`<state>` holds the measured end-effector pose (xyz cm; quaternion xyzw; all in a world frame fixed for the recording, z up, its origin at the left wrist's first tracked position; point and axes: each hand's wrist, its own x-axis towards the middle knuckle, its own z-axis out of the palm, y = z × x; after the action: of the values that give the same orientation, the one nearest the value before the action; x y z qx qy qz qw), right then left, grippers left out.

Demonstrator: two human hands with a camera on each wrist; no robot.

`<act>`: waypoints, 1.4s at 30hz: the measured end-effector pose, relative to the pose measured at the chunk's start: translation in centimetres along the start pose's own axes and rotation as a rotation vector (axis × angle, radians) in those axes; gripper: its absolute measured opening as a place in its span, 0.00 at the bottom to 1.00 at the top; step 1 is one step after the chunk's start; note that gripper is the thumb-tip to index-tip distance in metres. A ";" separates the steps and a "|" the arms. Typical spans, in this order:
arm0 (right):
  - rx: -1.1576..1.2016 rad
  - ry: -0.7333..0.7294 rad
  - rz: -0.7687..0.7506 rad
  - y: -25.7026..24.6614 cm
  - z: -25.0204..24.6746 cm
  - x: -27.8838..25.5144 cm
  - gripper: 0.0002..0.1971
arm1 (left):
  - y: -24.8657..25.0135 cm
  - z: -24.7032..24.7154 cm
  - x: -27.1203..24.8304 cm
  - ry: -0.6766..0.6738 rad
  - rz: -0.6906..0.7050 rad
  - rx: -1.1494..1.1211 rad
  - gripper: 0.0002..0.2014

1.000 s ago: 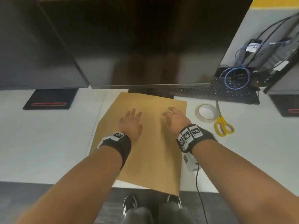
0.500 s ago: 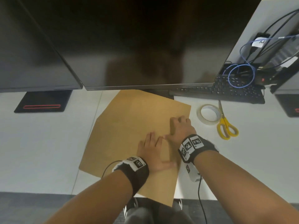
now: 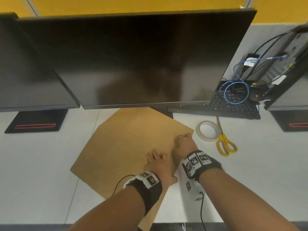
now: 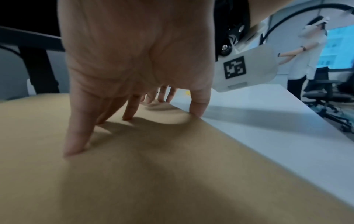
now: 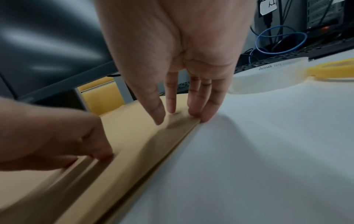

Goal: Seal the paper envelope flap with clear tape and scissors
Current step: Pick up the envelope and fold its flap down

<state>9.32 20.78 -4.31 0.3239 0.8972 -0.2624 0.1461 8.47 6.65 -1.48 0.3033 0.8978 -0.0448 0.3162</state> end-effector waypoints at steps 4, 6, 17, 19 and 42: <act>0.082 -0.001 0.001 0.0 -0.9 -0.8 0.12 | -0.9 -1.0 -1.4 -0.044 0.143 0.119 0.35; 0.116 0.017 0.002 0.2 -1.0 -1.2 0.11 | -1.7 -1.8 -2.1 -0.059 0.208 0.099 0.26; 0.430 0.476 -0.371 -3.1 -5.3 -2.7 0.09 | -4.5 -9.3 -5.9 0.114 0.253 -0.001 0.19; 0.501 0.573 -0.423 -4.5 -6.3 -3.4 0.13 | -4.7 -10.5 -6.9 0.182 0.297 -0.045 0.18; 0.818 0.738 -0.615 -12.2 -19.9 -8.4 0.21 | -14.2 -21.0 -17.6 0.504 0.551 -0.625 0.20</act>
<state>5.72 19.84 20.24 0.1498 0.7678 -0.4852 -0.3907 -0.19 -8.25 24.15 0.4215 0.8032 0.3872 0.1652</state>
